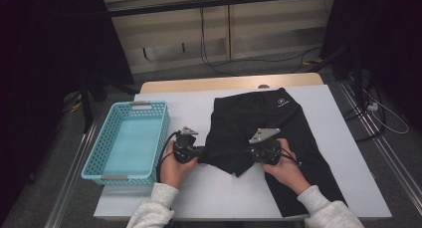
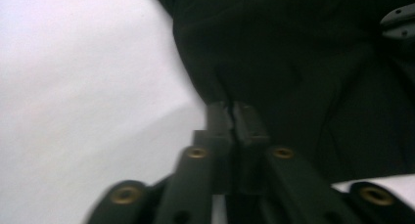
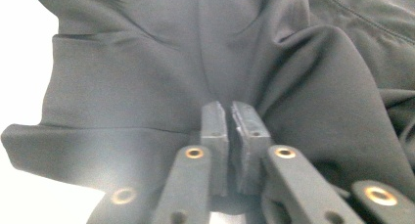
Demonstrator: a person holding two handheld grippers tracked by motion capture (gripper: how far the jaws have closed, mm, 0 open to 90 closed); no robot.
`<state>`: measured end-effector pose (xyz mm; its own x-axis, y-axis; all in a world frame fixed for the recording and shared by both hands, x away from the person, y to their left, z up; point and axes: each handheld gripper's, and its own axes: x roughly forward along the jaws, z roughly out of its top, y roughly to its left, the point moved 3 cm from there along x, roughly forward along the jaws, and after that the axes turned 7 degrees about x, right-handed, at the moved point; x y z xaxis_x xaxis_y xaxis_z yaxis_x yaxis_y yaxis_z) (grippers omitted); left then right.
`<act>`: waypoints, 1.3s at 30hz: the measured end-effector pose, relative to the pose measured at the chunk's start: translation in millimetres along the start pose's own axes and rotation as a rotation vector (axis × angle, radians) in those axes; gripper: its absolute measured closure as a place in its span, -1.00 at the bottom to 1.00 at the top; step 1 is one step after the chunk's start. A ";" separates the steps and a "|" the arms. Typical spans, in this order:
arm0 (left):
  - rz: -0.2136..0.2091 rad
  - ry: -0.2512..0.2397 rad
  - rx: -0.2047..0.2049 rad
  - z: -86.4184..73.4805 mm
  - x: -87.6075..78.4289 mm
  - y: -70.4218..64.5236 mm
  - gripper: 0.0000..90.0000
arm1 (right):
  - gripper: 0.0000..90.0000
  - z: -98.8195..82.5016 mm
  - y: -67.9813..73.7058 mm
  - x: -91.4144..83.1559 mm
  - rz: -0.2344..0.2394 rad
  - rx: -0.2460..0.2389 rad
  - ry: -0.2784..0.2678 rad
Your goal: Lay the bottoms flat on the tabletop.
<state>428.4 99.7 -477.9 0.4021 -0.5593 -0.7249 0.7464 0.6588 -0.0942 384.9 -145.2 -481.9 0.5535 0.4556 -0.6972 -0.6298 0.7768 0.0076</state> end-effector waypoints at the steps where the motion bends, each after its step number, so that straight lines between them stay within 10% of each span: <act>1: 0.007 -0.016 -0.008 2.2 -0.2 0.4 0.96 | 0.74 0.3 1.0 -1.4 0.000 -0.001 -0.007; 12: 0.041 -0.062 -0.064 10.1 2.7 15.5 0.96 | 0.45 3.6 28.8 -21.6 0.093 -0.039 -0.071; 22: 0.054 -0.089 -0.082 12.4 5.7 19.4 0.97 | 0.10 -10.5 58.3 -2.6 0.203 -0.093 -0.027; 27: 0.043 -0.085 -0.090 13.8 4.2 20.2 0.97 | 0.90 -8.4 55.4 -3.4 0.192 -0.108 -0.026; 39: 0.042 -0.086 -0.098 14.2 3.7 23.7 0.97 | 0.77 -3.9 26.6 -19.6 0.149 -0.028 -0.075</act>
<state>455.1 106.2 -473.1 0.4786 -0.5687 -0.6690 0.6748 0.7257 -0.1342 355.2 -135.2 -470.8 0.4914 0.5964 -0.6347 -0.7221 0.6865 0.0860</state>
